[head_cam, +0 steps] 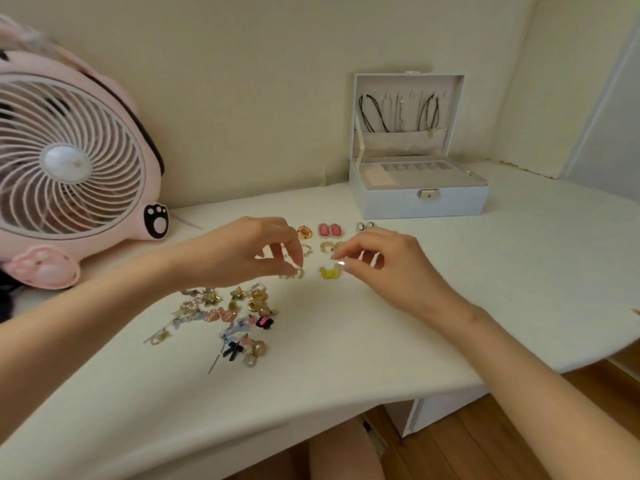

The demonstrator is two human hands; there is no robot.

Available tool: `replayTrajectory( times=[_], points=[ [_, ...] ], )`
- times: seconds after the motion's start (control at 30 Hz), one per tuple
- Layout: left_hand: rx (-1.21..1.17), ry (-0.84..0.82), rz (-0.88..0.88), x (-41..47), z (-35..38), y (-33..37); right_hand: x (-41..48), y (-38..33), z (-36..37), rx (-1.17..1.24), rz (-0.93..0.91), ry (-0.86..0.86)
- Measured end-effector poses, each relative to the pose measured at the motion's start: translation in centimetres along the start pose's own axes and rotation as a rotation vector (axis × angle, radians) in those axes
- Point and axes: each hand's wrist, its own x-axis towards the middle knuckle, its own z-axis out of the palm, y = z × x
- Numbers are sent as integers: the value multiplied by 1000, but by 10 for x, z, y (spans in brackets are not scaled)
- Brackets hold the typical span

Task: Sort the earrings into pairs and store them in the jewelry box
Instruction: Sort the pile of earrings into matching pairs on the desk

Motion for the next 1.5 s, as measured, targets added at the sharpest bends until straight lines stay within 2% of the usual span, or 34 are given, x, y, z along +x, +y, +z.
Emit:
replayTrajectory(
  times=[0.1, 0.37, 0.53, 0.7, 0.87, 1.17, 1.5],
  points=[
    [-17, 49, -57, -35, 0, -12, -2, -26, 26, 30, -54, -193],
    [-139, 130, -179, -85, 9, -60, 3, -57, 59, 46, -99, -497],
    [-267, 213, -268, -106, 8, -79, -2, -59, 61, 32, -73, -601],
    [-278, 273, -322, -115, -4, -88, -1, -57, 74, 58, -44, -509],
    [-293, 24, -324, -120, 0, -89, 6, -59, 84, 58, -63, -492],
    [-178, -54, -266, -114, 11, -86, 20, -52, 52, 136, 9, -227],
    [-178, 5, -234, -116, 8, -82, 14, -44, 58, 58, -19, -427]
  ],
)
